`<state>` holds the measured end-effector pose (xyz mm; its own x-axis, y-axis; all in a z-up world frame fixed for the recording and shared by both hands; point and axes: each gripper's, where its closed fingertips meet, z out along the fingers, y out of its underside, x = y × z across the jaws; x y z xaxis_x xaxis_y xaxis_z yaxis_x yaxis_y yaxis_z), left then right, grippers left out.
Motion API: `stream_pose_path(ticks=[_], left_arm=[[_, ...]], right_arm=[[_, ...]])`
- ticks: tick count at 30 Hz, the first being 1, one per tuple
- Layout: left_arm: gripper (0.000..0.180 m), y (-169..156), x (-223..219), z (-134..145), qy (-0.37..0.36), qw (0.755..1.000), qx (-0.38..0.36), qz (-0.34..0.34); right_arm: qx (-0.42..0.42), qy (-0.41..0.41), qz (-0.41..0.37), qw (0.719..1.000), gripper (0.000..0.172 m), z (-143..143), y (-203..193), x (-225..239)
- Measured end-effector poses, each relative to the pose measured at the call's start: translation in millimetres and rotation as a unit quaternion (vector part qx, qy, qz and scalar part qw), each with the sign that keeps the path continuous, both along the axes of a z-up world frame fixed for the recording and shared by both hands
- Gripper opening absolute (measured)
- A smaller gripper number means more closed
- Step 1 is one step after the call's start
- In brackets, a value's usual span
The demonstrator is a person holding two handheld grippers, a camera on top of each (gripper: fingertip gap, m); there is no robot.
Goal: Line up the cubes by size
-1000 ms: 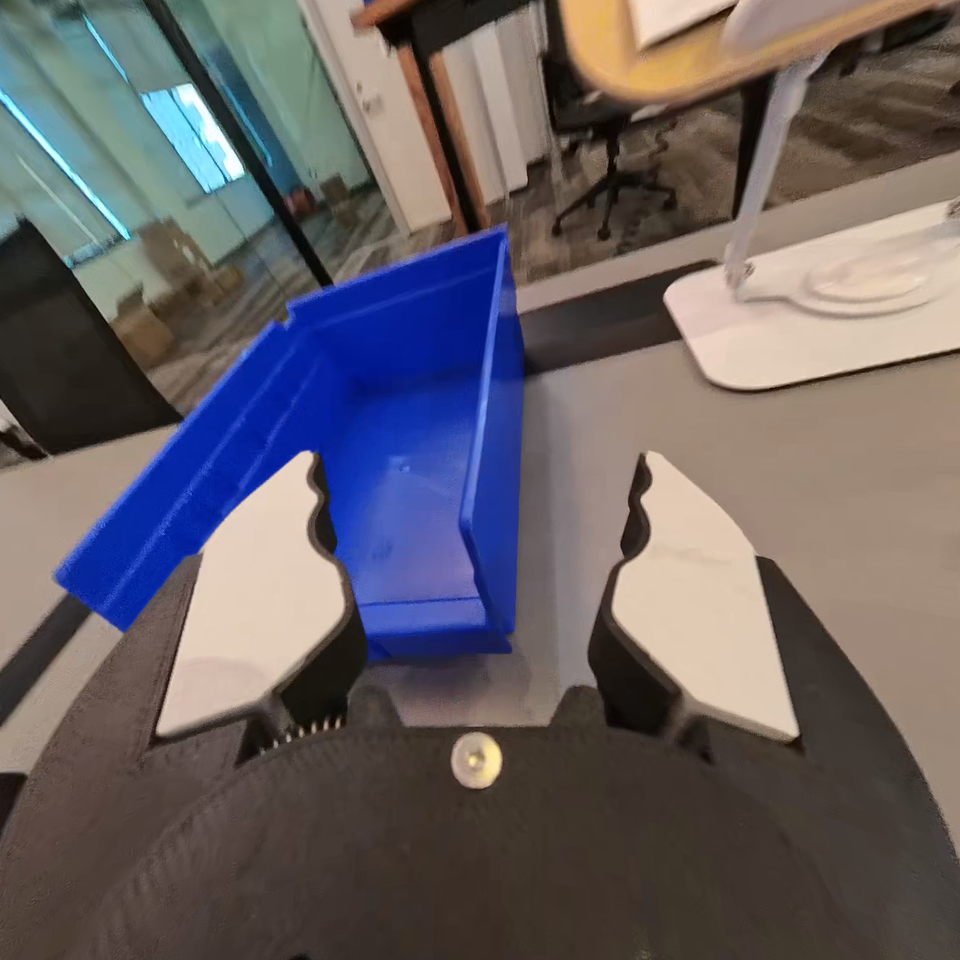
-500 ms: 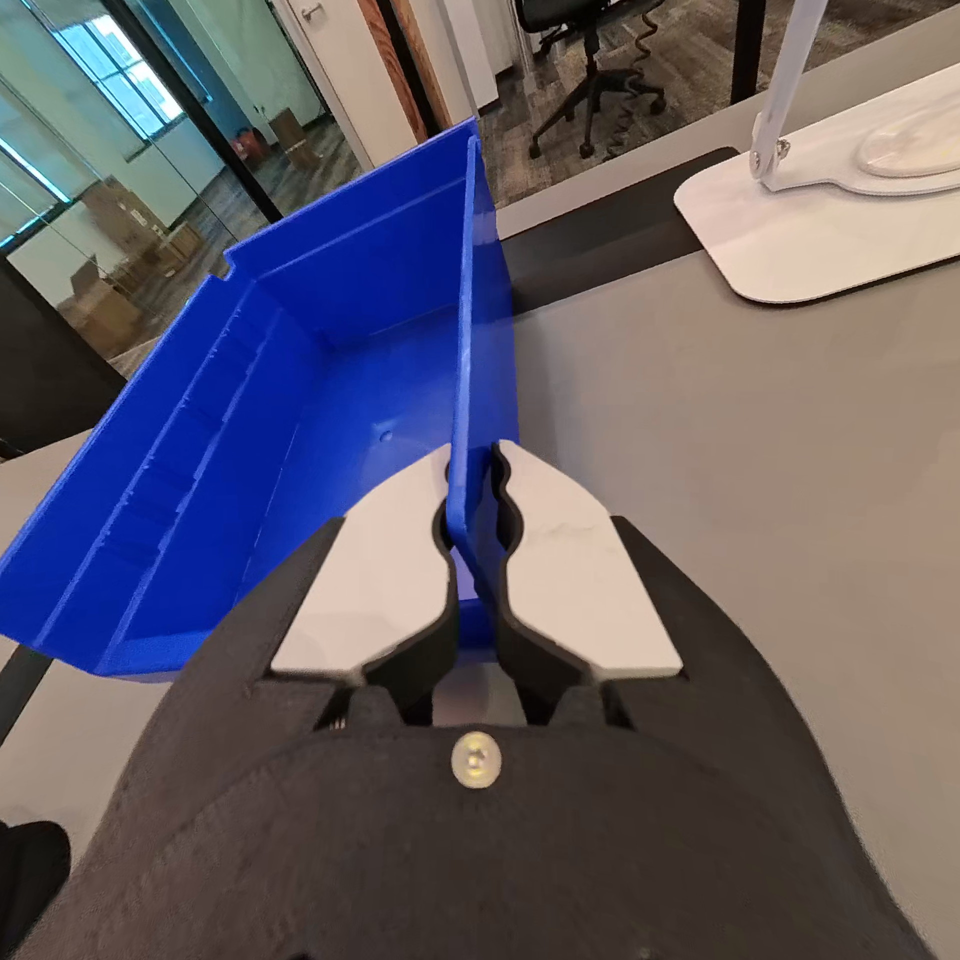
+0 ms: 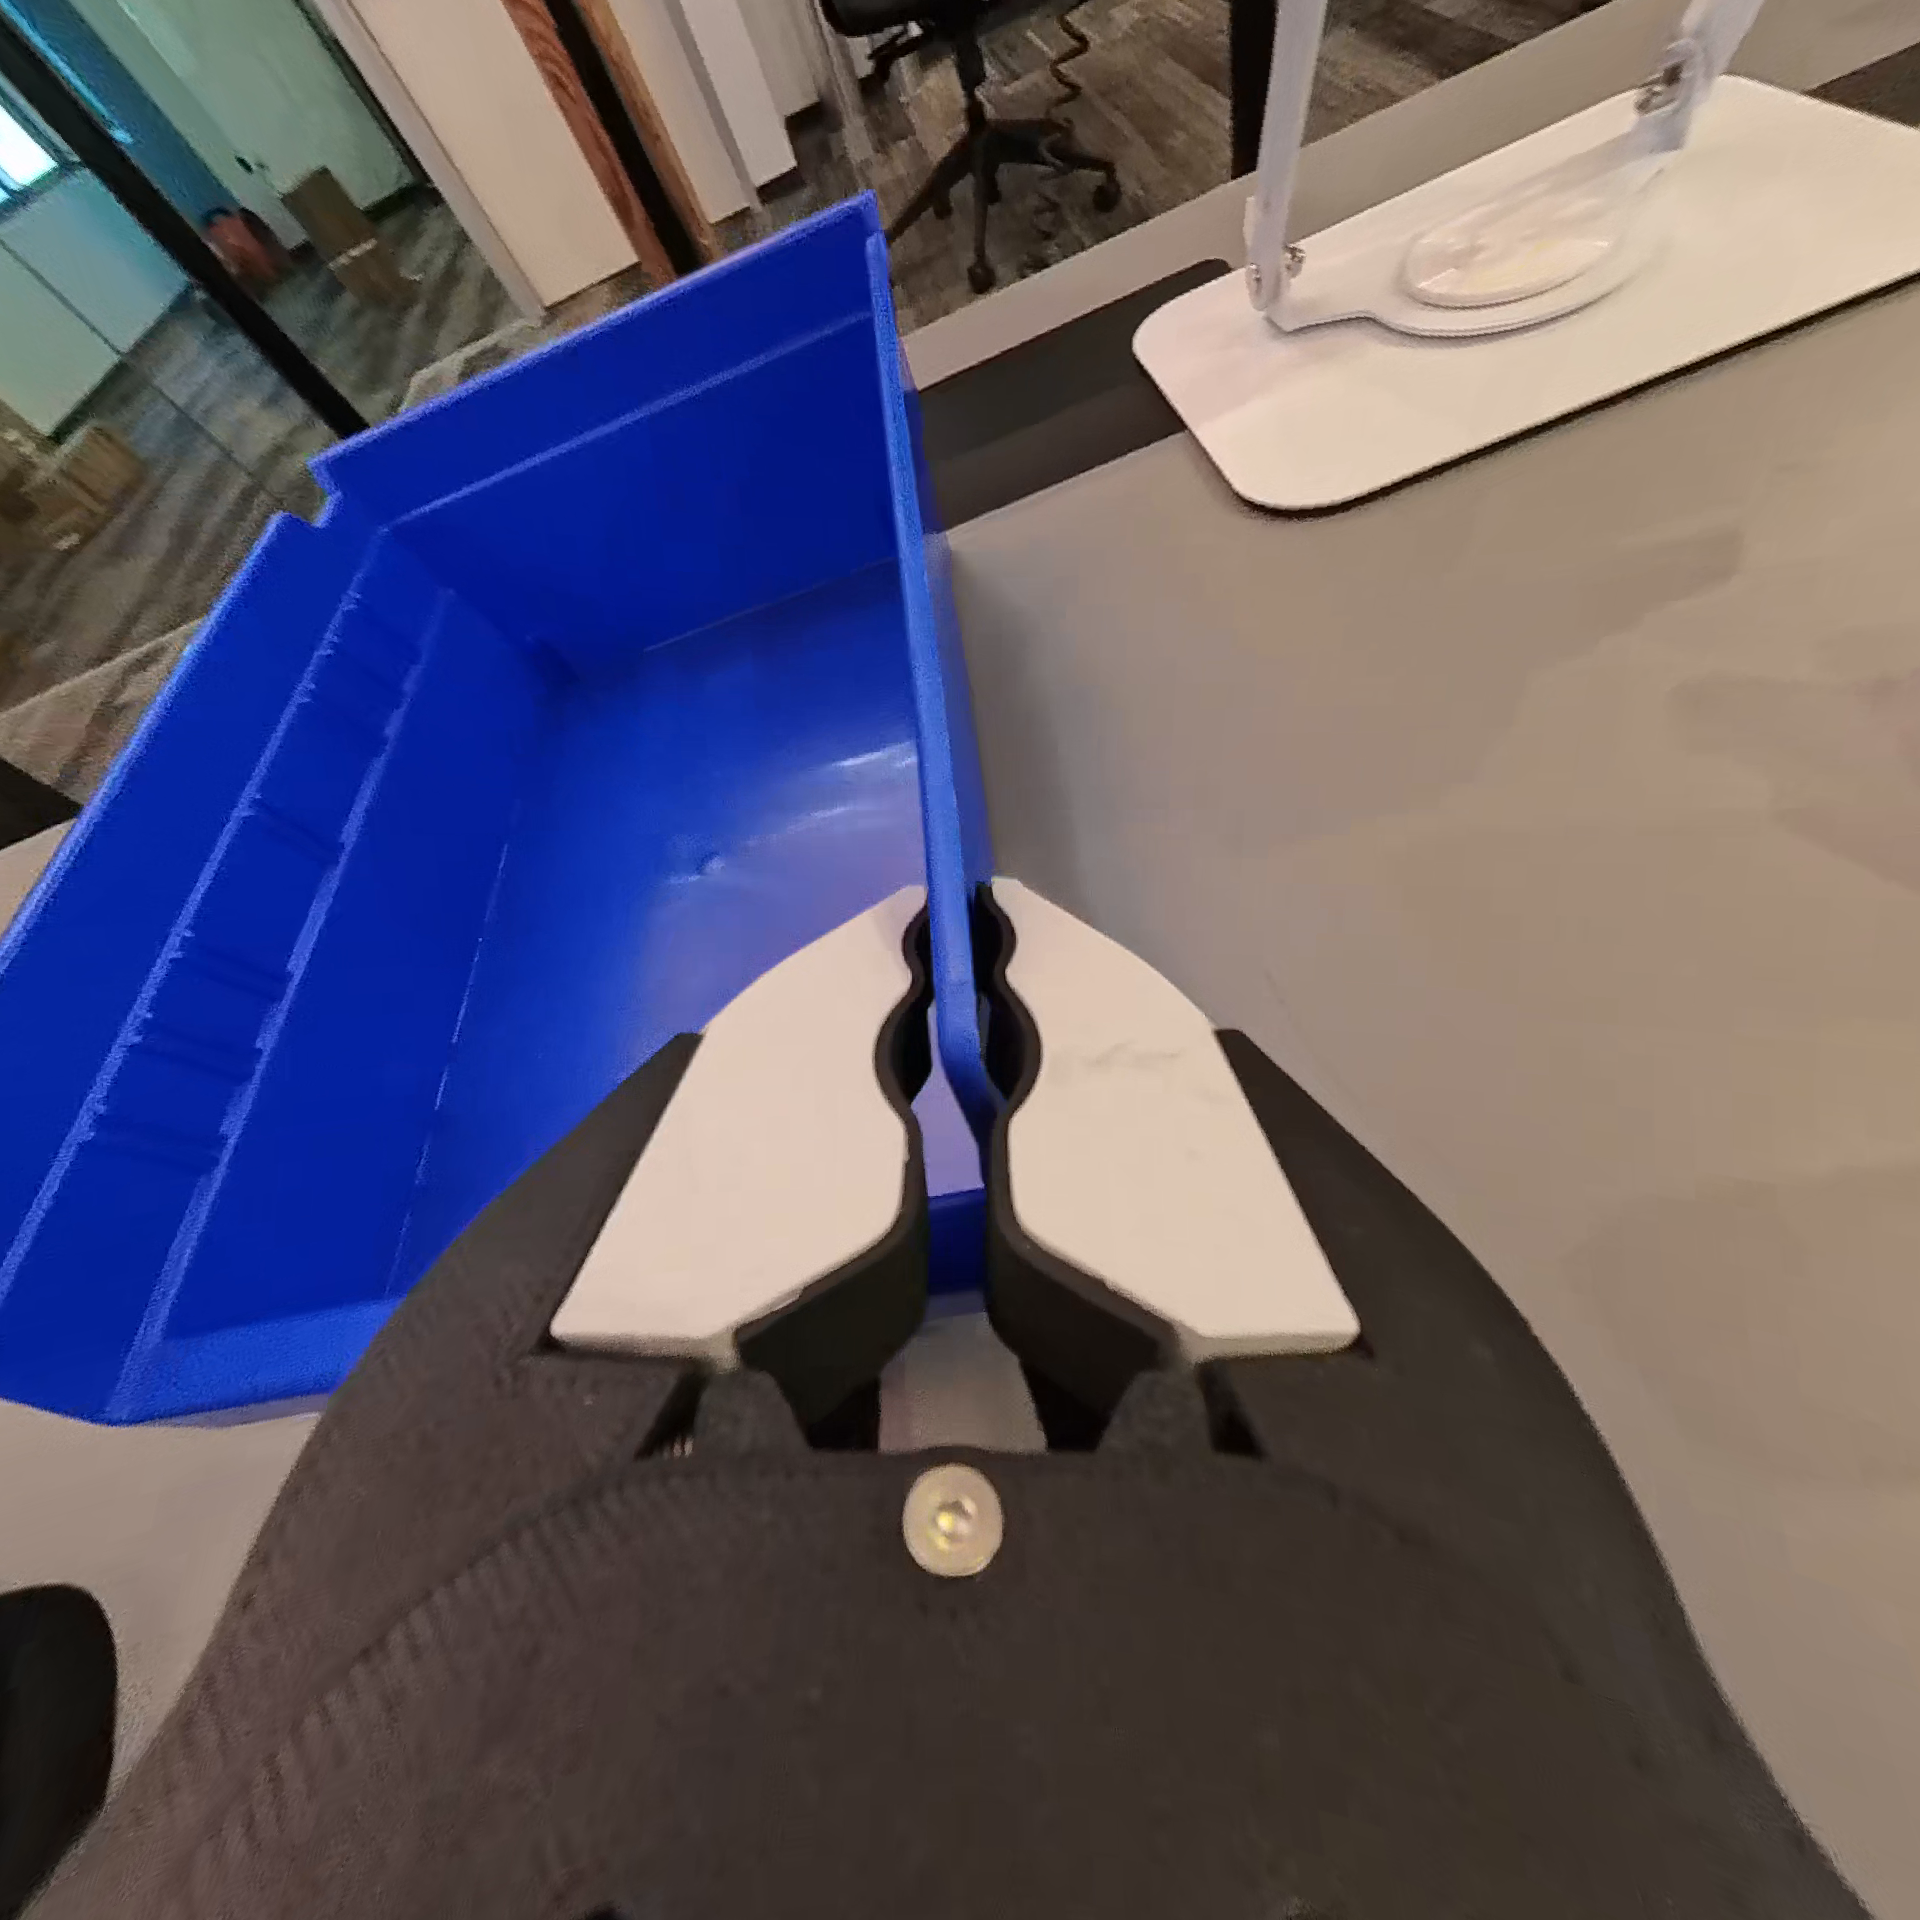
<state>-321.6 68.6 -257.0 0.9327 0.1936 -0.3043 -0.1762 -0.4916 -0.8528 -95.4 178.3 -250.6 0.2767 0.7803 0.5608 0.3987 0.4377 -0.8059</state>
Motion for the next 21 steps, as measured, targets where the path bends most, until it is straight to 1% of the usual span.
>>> stream_pose_path(ticks=[4,6,7,9,12,16,19,21], left_arm=[[0.006,-11.0,9.5,-0.8,-0.013,0.999,-0.015,-0.029],[0.006,-19.0,15.0,-1.0,-0.03,0.999,-0.02,-0.041],[0.006,-24.3,18.2,-1.2,-0.032,0.998,-0.026,-0.049],[0.005,-35.7,23.9,-1.3,-0.029,0.997,-0.037,-0.062],[0.005,-50.8,30.1,-1.3,-0.021,0.996,-0.041,-0.075],[0.005,-71.0,37.3,-1.3,-0.015,0.994,-0.052,-0.092],[0.005,-89.5,44.2,-1.3,-0.025,0.993,-0.054,-0.103],[0.005,-101.5,51.4,-1.3,-0.026,0.991,-0.057,-0.115]], right_arm=[[0.003,0.009,-0.001,1.0,0.033,4.2,-1.3,2.5],[-0.003,0.003,-0.009,1.0,0.039,6.3,-2.0,7.0],[-0.017,0.002,-0.012,1.0,0.043,8.4,-3.4,10.5],[-0.022,0.019,-0.026,0.999,0.042,18.6,-4.8,22.8],[-0.02,0.026,-0.041,0.999,0.043,26.1,-9.3,46.6],[-0.022,0.018,-0.064,0.998,0.043,25.8,-12.3,84.7],[-0.016,0.02,-0.108,0.994,0.043,32.9,-4.7,122.8],[-0.007,0.029,-0.151,0.988,0.043,41.4,6.4,152.4]])
